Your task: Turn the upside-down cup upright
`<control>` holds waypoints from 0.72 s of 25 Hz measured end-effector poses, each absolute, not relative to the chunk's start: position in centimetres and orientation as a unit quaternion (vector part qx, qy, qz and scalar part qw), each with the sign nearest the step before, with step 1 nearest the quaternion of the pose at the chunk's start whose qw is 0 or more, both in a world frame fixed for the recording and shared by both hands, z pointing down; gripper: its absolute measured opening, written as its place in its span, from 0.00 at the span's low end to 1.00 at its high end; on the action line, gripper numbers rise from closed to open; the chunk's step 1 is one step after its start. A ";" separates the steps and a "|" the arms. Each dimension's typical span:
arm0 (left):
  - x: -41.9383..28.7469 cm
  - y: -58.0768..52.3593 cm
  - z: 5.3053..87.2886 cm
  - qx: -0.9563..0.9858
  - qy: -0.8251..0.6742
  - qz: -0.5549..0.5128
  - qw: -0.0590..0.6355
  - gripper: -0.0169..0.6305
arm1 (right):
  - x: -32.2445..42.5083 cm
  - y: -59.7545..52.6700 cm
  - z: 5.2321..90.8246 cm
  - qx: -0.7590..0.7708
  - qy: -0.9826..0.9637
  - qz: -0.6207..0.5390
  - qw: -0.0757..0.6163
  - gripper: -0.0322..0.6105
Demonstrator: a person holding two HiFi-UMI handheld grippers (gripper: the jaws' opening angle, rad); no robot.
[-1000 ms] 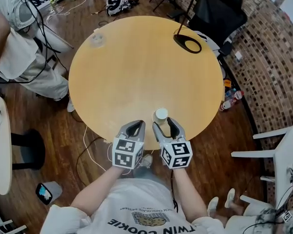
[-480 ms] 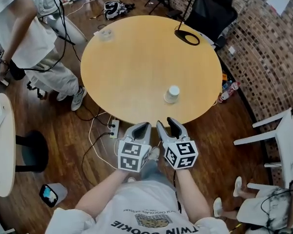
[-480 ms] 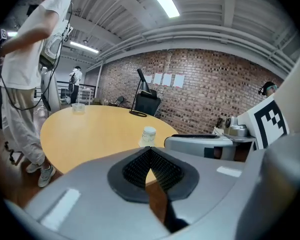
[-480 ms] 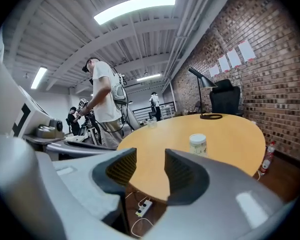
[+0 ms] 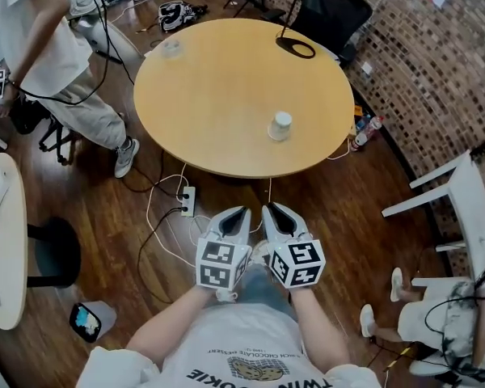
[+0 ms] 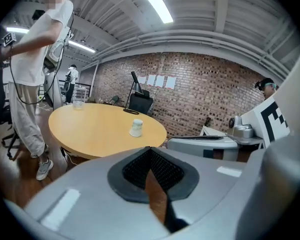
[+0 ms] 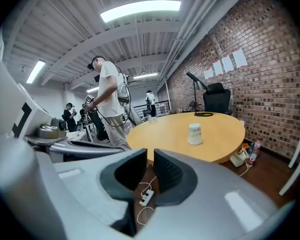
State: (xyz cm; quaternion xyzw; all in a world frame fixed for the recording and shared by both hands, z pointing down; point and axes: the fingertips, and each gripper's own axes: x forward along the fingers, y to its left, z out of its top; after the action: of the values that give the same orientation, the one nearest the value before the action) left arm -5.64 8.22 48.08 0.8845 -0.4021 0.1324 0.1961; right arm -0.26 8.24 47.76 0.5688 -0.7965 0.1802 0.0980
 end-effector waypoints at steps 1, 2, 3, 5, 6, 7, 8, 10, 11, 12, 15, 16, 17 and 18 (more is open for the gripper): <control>-5.4 9.0 47.8 0.886 -0.399 0.132 0.197 0.03 | -0.2 9.1 47.4 0.571 -0.795 0.180 0.099 0.11; -5.3 9.7 47.4 0.887 -0.397 0.132 0.196 0.03 | -0.2 9.9 47.1 0.573 -0.793 0.181 0.100 0.10; -5.1 10.4 47.2 0.888 -0.395 0.131 0.196 0.03 | -0.1 10.7 46.8 0.575 -0.791 0.182 0.099 0.08; -4.4 11.6 46.8 0.891 -0.391 0.128 0.194 0.03 | 0.4 12.3 46.6 0.581 -0.787 0.182 0.098 0.05; -3.9 12.2 46.7 0.892 -0.388 0.128 0.192 0.03 | 0.8 13.0 46.5 0.584 -0.785 0.183 0.097 0.05; -3.4 12.8 46.5 0.894 -0.385 0.129 0.190 0.03 | 1.3 13.7 46.5 0.587 -0.782 0.185 0.096 0.05; -2.9 13.4 46.4 0.896 -0.382 0.129 0.188 0.03 | 1.8 14.3 46.5 0.589 -0.780 0.187 0.094 0.05; -1.8 14.7 46.1 0.898 -0.378 0.131 0.185 0.03 | 2.7 15.7 46.5 0.590 -0.779 0.191 0.093 0.05; -1.3 15.4 46.0 0.898 -0.378 0.132 0.183 0.03 | 3.1 16.4 46.5 0.590 -0.779 0.192 0.093 0.05; -0.8 16.0 46.0 0.898 -0.379 0.132 0.183 0.03 | 3.5 17.0 46.5 0.588 -0.780 0.192 0.093 0.05; 0.6 17.8 46.0 0.894 -0.386 0.132 0.183 0.03 | 4.7 18.7 46.3 0.582 -0.785 0.191 0.092 0.05; 1.1 18.4 45.9 0.893 -0.389 0.131 0.185 0.03 | 5.2 19.2 46.1 0.582 -0.785 0.190 0.092 0.05; 1.6 19.0 45.8 0.892 -0.390 0.131 0.186 0.03 | 5.7 19.8 46.0 0.582 -0.785 0.190 0.094 0.05; 2.1 19.7 45.7 0.892 -0.390 0.132 0.187 0.03 | 6.2 20.3 45.9 0.582 -0.784 0.191 0.094 0.05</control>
State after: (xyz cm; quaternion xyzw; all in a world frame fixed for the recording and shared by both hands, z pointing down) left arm 2.12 19.68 45.68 0.8921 -0.3897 0.1319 0.1866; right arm 6.23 20.33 45.92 0.5824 -0.7845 0.1910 0.0944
